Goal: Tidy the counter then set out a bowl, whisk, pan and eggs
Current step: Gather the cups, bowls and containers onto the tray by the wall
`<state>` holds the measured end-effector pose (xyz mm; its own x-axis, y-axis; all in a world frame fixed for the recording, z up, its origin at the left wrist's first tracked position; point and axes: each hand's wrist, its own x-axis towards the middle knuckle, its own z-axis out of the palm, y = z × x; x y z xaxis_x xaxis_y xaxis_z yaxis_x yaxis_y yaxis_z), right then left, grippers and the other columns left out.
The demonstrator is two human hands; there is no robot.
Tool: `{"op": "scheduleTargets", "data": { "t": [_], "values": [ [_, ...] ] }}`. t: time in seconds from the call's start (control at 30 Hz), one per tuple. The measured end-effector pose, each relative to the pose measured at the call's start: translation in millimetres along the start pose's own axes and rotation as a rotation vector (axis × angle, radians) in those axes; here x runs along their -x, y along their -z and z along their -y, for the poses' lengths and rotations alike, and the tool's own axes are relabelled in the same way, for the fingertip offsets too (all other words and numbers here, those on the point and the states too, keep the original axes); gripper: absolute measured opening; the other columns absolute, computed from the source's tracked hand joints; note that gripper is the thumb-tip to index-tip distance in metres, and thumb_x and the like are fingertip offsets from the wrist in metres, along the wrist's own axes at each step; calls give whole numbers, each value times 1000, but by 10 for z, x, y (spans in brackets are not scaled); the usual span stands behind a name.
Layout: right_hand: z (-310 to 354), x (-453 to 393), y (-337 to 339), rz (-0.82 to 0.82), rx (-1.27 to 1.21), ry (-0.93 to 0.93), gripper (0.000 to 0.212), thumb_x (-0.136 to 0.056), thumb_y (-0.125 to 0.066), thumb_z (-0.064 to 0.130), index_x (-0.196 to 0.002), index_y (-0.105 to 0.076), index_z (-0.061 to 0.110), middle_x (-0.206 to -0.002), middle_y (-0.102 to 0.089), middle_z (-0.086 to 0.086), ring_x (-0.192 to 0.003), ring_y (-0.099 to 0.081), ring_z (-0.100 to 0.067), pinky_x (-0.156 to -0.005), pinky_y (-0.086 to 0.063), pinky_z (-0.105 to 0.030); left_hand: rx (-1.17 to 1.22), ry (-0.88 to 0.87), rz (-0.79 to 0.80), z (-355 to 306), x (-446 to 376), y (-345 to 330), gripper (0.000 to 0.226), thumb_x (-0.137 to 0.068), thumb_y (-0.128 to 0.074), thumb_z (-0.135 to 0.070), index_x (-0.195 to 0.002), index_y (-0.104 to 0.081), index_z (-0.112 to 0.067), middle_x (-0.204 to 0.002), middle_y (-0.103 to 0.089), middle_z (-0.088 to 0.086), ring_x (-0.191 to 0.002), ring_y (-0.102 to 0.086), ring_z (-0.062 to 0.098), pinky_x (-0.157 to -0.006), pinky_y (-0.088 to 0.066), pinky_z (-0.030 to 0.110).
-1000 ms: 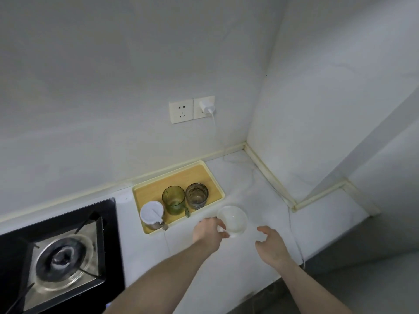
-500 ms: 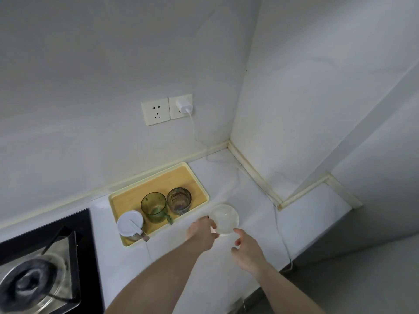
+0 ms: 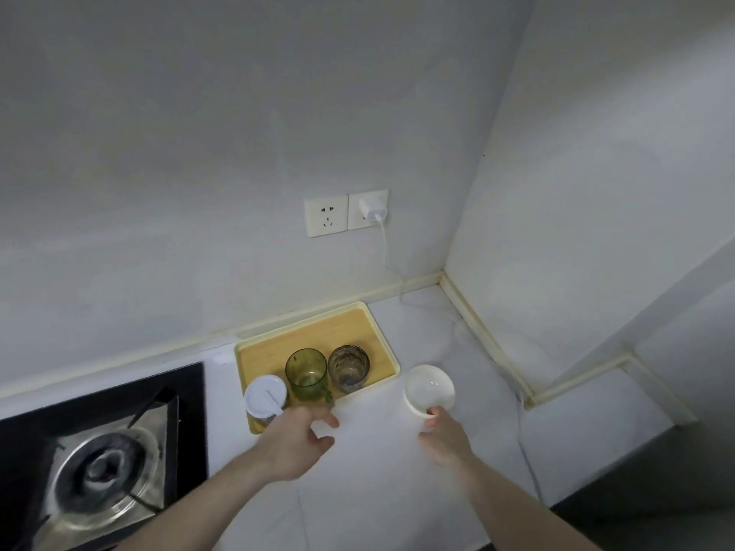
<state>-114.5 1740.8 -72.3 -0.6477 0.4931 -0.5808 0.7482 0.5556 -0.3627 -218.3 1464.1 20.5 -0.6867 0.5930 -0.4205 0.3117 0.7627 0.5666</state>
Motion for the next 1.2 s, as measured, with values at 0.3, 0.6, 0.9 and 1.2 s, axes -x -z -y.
{"op": "scheduleTargets", "data": {
  "t": [0.3,0.6,0.9,1.2],
  "values": [
    [513,-627,552,6,146,115,73,-91,-55,19,-156,-23,16,-145,-52,-8,-132,-54,-29,-98,-48,-32,26,44,-256,-11,405,236,16,-91,-65,-32,-104,-64,-41,-127,-54,-27,-83,-63,-2,-80,-52,19],
    [1091,155,134,-81,25,459,52,-89,-60,12,-135,-42,27,-126,-53,3,-96,-62,-25,-74,-49,-32,41,222,-465,339,1428,268,22,-92,-65,-35,-112,-65,-44,-136,-44,-33,-86,-63,-4,-82,-52,18],
    [2417,2255,-1211,182,-21,1249,45,-89,-65,13,-125,-52,37,-118,-47,25,-96,-59,-4,-80,-51,-18,81,630,-715,1262,3735,-192,27,-92,-61,-42,-119,-61,-44,-144,-41,-33,-101,-60,-6,-85,-49,16],
    [3266,4347,-2673,540,142,1512,53,-92,-64,26,-140,-45,38,-142,-30,30,-118,-49,1,-101,-47,-24,96,884,-981,1863,6025,-578,34,-90,-62,-40,-124,-59,-42,-147,-43,-25,-116,-57,2,-101,-43,24]
  ]
}}
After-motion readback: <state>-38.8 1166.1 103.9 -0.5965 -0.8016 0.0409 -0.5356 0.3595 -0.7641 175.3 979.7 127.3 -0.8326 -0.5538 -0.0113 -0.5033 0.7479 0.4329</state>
